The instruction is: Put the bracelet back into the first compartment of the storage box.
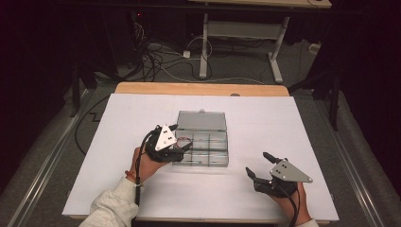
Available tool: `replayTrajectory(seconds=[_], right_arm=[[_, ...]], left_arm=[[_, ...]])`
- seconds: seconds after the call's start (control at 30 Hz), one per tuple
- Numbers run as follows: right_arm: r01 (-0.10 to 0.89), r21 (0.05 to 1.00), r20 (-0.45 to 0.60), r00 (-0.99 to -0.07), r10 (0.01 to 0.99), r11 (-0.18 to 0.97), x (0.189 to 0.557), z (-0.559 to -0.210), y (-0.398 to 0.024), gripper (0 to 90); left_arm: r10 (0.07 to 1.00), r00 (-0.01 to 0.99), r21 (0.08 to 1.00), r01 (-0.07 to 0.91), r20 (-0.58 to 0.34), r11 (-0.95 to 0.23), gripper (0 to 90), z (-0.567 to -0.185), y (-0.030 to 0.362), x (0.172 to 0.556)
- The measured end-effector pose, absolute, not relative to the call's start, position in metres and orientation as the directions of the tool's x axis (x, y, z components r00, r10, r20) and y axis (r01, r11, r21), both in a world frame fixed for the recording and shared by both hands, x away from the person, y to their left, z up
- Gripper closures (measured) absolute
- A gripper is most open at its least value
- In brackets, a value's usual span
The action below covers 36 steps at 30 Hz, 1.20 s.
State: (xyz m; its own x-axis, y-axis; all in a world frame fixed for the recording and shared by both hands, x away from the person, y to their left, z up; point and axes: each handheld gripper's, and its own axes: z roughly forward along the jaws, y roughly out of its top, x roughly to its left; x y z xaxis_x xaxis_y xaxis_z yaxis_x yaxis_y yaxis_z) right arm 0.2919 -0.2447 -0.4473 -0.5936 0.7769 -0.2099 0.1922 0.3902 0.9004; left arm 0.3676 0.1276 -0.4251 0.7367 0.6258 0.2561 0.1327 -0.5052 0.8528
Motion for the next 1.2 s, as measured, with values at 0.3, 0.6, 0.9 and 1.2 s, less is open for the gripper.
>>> replayTrajectory(seconds=[0.3,0.6,0.9,1.2], right_arm=[[0.19,0.897,-0.212,-0.605,0.767,0.398,0.292,-0.448,-0.243,21.9],[0.189,0.9,-0.209,-0.604,0.769,0.393,0.292,-0.448,-0.244,22.8],[0.186,0.903,-0.205,-0.603,0.771,0.386,0.292,-0.447,-0.246,22.8],[0.184,0.903,-0.204,-0.61,0.765,0.388,0.291,-0.447,-0.244,22.7]], left_arm=[[0.616,0.744,0.864,0.106,0.259,-0.492,21.3,-0.419,0.128,0.358],[0.601,0.754,0.863,0.092,0.265,-0.496,21.3,-0.416,0.131,0.349],[0.585,0.757,0.858,0.064,0.291,-0.51,21.3,-0.412,0.134,0.342],[0.581,0.756,0.858,0.053,0.301,-0.512,21.3,-0.412,0.139,0.335]])
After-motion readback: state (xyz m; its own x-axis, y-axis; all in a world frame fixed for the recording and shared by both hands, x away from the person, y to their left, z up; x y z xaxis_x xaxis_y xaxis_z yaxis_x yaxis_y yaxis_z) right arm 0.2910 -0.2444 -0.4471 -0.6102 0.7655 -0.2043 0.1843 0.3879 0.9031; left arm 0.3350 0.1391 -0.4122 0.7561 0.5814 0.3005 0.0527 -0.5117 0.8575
